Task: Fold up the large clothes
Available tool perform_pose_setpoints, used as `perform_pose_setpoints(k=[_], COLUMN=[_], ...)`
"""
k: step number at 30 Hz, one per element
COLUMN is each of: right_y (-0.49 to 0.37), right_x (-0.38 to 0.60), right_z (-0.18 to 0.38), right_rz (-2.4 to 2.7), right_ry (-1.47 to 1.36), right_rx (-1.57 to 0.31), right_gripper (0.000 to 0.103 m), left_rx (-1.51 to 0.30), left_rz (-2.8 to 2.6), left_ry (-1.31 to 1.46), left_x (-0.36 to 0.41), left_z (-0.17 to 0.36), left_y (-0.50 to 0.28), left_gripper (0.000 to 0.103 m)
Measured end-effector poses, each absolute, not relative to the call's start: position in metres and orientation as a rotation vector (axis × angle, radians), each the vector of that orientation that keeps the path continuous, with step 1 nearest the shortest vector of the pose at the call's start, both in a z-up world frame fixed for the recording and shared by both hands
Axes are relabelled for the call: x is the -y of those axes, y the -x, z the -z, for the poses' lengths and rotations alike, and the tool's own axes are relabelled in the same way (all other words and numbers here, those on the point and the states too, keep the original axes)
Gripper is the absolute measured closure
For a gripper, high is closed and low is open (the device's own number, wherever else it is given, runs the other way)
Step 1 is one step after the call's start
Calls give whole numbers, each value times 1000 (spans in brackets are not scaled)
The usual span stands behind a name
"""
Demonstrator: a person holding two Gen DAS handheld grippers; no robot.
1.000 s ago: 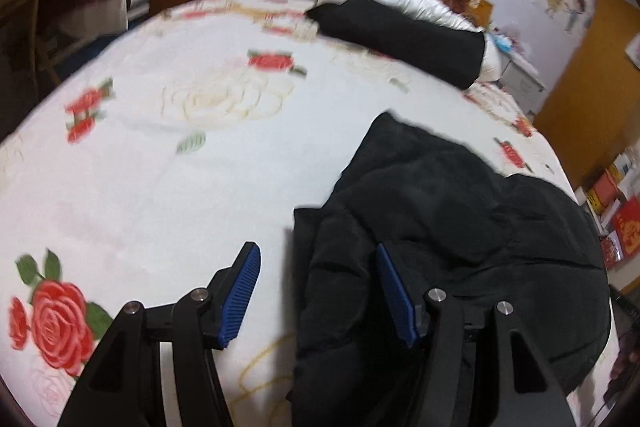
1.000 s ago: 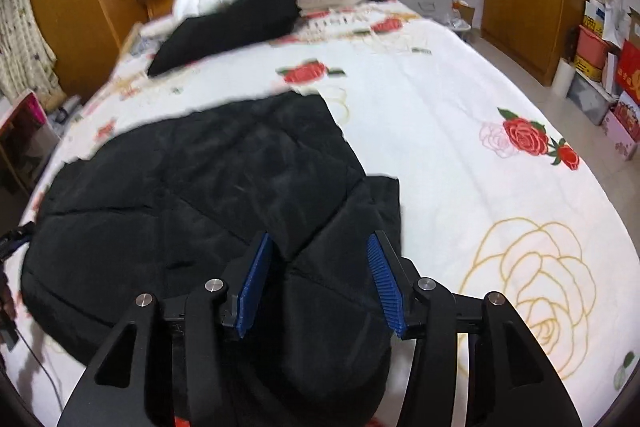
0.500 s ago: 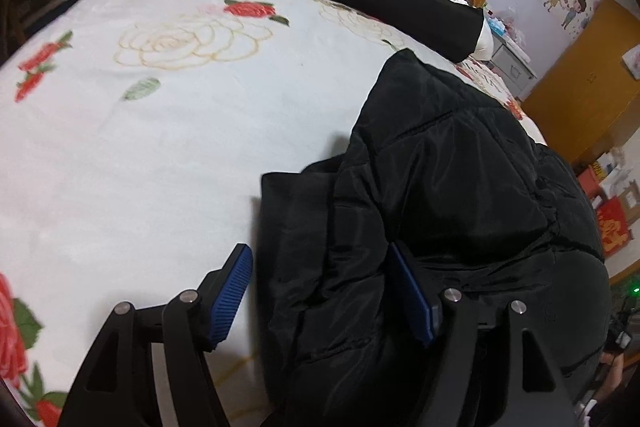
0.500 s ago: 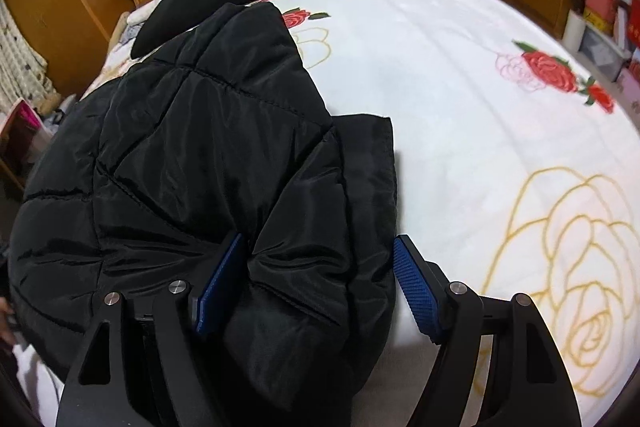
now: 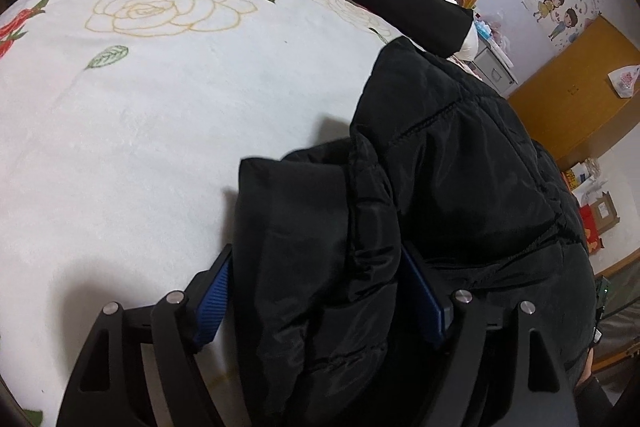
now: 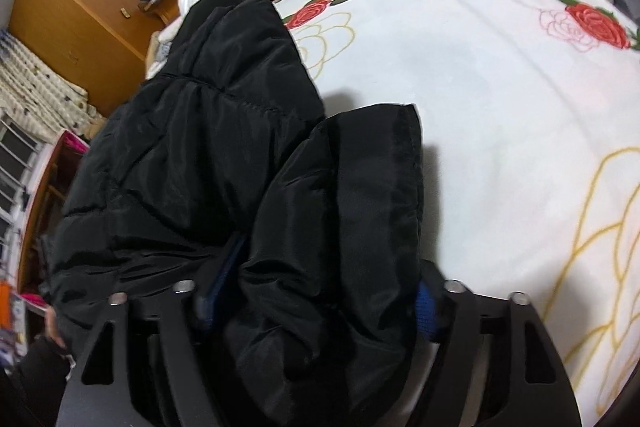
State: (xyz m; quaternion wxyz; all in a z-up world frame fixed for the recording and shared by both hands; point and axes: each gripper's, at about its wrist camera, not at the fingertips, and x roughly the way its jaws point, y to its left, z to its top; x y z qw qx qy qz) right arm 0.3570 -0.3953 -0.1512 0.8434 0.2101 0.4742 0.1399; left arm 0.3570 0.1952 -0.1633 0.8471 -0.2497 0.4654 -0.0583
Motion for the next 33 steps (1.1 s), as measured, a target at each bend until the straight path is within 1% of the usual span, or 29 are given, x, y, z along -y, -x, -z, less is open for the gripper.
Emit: perform_pose_setpoints(k=[5,7,10,15,17,19,20,23,28,33], right_y=[-355,-359,-358,-361,-362,-361,-360,-359,-355,-349], right_x=[398,393,391,389,385,379,377,369,361,362], right_z=[153,152,149,148,142,135,131,119,98,84], right_rz=[-319,-317,-325,-318,-306,-287,-275,-249,-234,-232], right_ry=[-453,-444,-457,-456,-441,-426,-410,-371,-305,-301], right_rx=[-991,-987,-989,-1000,-1000,-1001,-998,-995,-983,-964], right_gripper=[38,46,53,57,62,69,70,76,80,81], left_rx=[-987,-994,-992,-990,-982,-982,-982,-982,-955,-923], left_rz=[145,147,155,147,131,111,103,72,31,26], left_ry=[503,469,469,424,370,319,303,277,248,249], left_x=[-190,-186,-185,-174,-168,-162,-161,-158,-154,-153], left_z=[164,161,159,154,149,141,138,130,110,88], left_y=[-360,-363,-362,-363,-363,-362,-361,-359,-354,-349], left_gripper=[22,23,29,42,54,62,66,71,74,75])
